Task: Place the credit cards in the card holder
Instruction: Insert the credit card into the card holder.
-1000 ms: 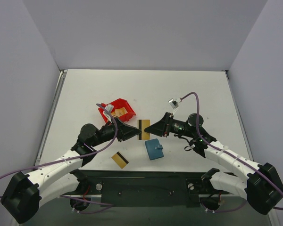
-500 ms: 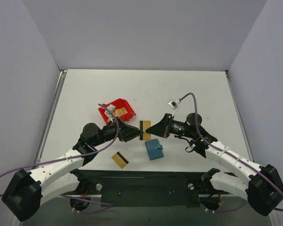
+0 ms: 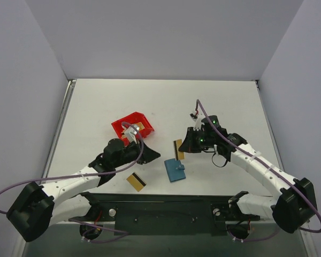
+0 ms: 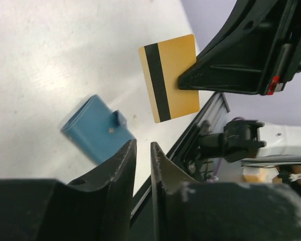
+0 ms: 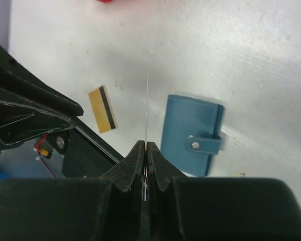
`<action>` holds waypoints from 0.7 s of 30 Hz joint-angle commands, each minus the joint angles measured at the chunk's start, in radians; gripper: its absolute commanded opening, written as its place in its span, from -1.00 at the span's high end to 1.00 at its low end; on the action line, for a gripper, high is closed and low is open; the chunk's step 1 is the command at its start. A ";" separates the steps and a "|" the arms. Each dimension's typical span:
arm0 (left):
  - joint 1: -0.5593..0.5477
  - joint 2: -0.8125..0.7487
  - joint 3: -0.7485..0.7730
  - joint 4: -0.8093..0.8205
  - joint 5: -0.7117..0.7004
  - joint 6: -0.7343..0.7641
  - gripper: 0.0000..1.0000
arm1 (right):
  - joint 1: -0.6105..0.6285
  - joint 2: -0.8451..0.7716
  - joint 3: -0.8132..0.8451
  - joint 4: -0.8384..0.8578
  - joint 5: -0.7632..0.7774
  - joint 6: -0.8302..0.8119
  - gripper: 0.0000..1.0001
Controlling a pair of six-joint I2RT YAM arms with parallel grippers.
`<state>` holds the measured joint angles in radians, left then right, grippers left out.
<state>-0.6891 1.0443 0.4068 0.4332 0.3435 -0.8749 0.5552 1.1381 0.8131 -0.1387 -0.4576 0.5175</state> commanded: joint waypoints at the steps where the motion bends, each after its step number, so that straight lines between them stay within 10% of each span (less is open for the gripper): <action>1: -0.085 0.083 0.024 -0.022 -0.125 0.089 0.64 | 0.006 0.112 0.047 -0.170 -0.044 -0.065 1.00; 3: -0.131 0.130 0.023 0.002 -0.164 0.091 0.99 | 0.026 0.159 0.057 -0.170 -0.044 -0.057 1.00; 21: -0.268 0.434 0.121 0.107 -0.244 0.085 1.00 | 0.158 0.301 0.152 -0.363 0.375 -0.040 1.00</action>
<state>-0.9466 1.4265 0.4706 0.4629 0.1112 -0.8070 0.7036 1.4364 0.9215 -0.3943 -0.2306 0.4881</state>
